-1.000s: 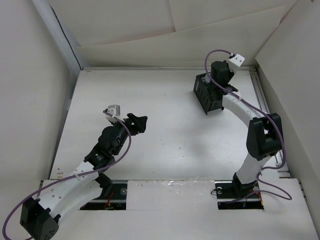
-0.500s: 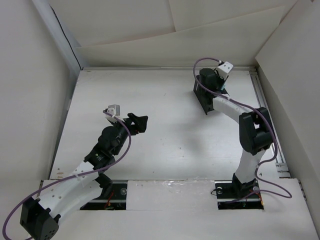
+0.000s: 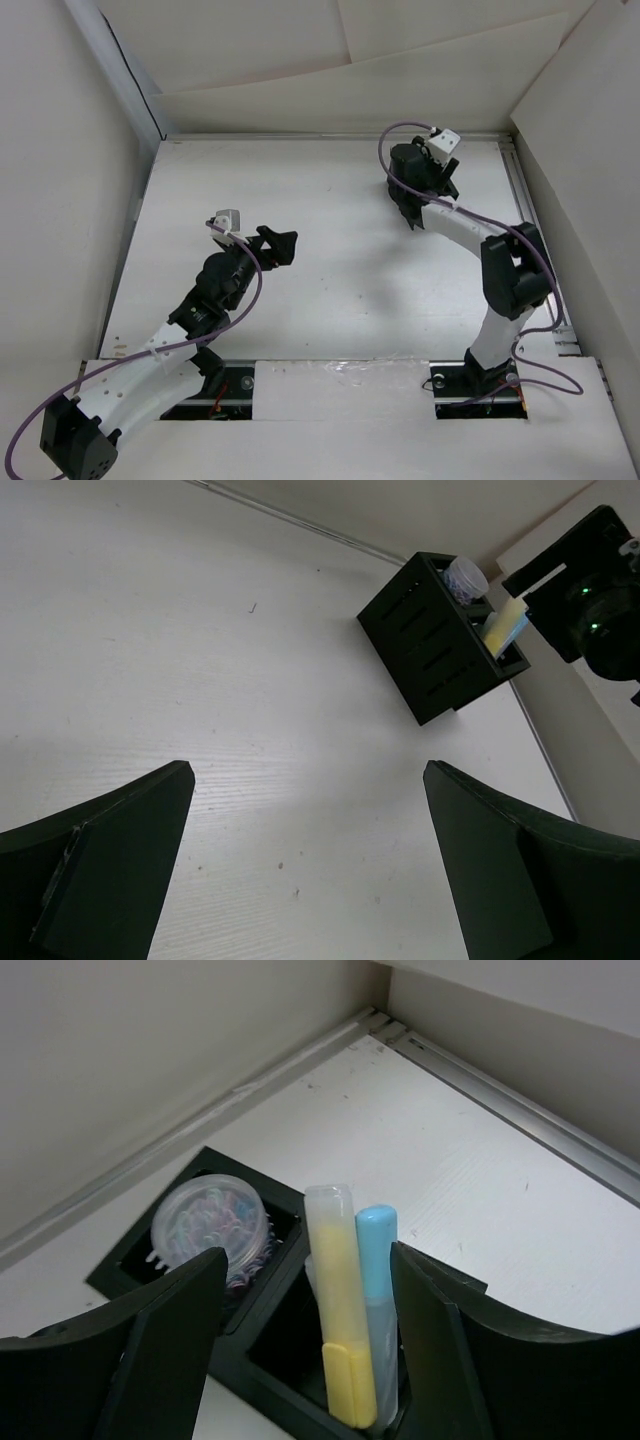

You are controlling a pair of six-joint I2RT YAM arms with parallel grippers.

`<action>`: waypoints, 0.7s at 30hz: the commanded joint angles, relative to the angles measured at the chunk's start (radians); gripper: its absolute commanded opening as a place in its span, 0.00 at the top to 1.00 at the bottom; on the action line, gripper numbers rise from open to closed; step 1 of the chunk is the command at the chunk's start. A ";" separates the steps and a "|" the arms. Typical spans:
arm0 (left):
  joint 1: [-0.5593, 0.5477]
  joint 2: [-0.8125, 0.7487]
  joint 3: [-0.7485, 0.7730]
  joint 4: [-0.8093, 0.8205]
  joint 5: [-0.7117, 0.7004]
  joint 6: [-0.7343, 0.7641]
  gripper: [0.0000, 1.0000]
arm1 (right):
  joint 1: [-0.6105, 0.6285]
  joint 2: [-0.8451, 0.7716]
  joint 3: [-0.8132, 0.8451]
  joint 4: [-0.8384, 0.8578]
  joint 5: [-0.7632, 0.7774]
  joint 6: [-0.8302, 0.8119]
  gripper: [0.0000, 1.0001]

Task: Sort the stationery into containers
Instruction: Place the pen in the storage box, then reset both arms

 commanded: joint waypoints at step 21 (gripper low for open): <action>0.004 -0.009 0.034 0.017 -0.020 -0.026 0.00 | 0.373 -0.461 -0.194 -0.266 -0.640 0.107 0.66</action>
